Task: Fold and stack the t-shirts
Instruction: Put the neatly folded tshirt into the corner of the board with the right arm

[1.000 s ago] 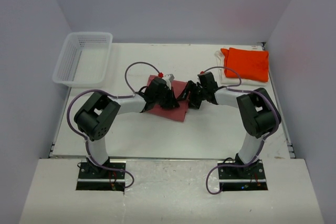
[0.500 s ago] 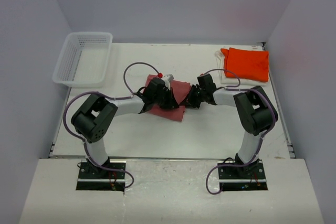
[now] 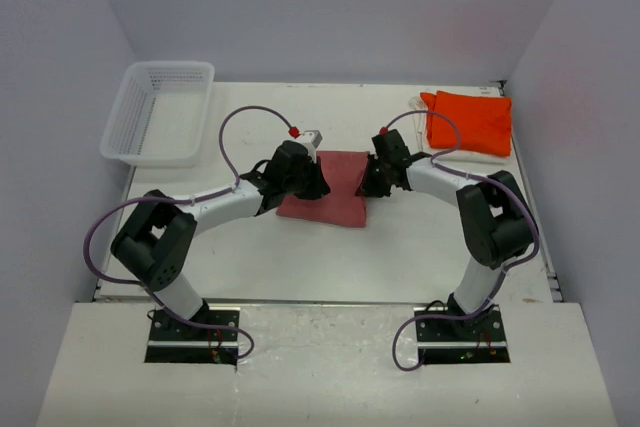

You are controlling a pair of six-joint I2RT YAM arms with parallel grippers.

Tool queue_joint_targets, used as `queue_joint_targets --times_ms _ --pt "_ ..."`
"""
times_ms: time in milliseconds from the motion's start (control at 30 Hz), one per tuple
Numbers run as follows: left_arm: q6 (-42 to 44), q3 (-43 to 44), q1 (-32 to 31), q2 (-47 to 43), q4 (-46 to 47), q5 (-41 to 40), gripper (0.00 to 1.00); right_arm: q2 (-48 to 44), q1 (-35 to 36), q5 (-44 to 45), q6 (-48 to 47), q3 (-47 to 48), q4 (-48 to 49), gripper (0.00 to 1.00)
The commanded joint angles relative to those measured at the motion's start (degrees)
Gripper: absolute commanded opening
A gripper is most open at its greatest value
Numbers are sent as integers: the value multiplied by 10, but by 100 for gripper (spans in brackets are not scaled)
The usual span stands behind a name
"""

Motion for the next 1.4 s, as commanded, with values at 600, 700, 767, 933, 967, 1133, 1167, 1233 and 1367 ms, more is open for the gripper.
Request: queue_joint_targets --times_ms 600,700,767,933,967,1133,1167,1233,1367 --pt "16 27 -2 60 -14 13 0 33 -29 255 -267 352 -232 0" --pt "18 29 -2 63 -15 16 0 71 -32 274 -293 404 -250 0" --pt "18 31 -2 66 -14 23 0 83 -35 271 -308 427 -258 0" --pt "20 34 -2 77 -13 31 0 123 -44 268 -354 498 -272 0" --pt "20 34 -2 78 -13 33 0 130 -44 268 -360 520 -275 0" --pt "22 36 -2 86 -12 41 0 179 -43 244 -433 619 -311 0" --pt "24 36 -2 85 -15 42 0 188 -40 221 -446 643 -319 0" --pt "27 37 -2 84 -17 42 0 195 -38 190 -476 658 -349 0" --pt "33 42 -1 81 -18 30 0 199 -35 162 -483 642 -360 0"
